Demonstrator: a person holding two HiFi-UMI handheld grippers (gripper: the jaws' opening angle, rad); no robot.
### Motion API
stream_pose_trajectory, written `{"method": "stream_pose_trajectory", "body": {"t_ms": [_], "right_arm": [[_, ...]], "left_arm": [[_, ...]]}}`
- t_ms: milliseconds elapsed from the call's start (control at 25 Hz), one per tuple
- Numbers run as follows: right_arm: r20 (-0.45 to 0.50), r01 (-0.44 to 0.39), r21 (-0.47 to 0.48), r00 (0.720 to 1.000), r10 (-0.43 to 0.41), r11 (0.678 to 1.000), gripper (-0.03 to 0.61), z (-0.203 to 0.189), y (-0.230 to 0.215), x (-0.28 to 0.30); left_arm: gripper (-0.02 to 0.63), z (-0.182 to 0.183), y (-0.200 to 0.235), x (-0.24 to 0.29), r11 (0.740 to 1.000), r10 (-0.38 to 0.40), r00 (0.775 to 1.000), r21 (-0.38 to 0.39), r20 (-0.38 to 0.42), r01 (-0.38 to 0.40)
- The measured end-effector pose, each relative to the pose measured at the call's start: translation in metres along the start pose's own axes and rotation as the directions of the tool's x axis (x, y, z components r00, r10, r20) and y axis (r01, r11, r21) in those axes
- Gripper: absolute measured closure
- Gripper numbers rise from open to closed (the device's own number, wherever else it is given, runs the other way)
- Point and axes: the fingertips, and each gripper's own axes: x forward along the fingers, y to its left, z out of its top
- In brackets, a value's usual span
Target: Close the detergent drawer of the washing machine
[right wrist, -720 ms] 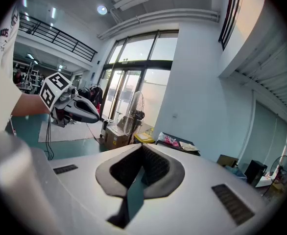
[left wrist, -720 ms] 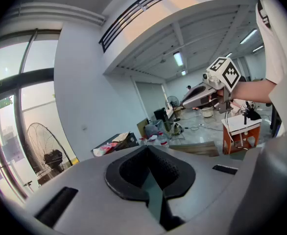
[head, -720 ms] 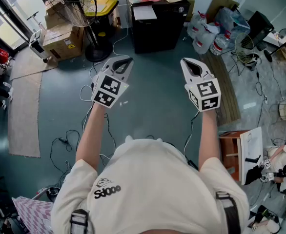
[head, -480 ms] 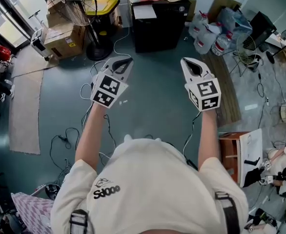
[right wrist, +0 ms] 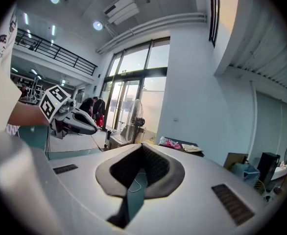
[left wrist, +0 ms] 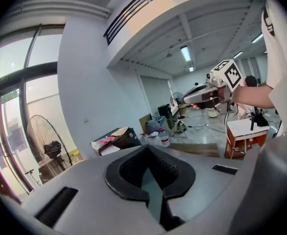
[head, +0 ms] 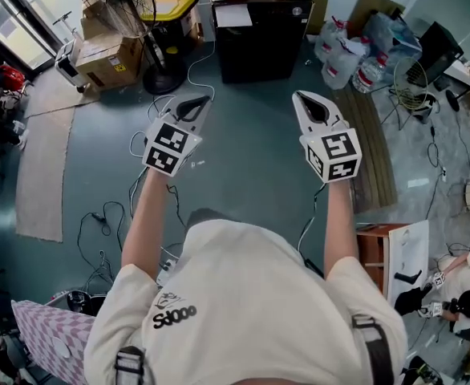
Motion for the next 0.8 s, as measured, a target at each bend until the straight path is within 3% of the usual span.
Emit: {"method": "stream_pose_trajectory", "body": {"t_ms": [560,800], "right_arm": [[-0.013,0.003,0.027,1.000,-0.002,1.000,0.575,-0.029,-0.059,0.027],[-0.047,0.005,0.029,0.999,-0.004,1.000,0.575,-0.040,-0.091,0.092]], "left_arm": [[0.595,0.000,0.008,0.076,1.000,-0.028,0.999,-0.005,-0.028,0.028],[0.595,-0.011,0.060,0.133,0.998,-0.058,0.998,-0.010,-0.016,0.058]]}}
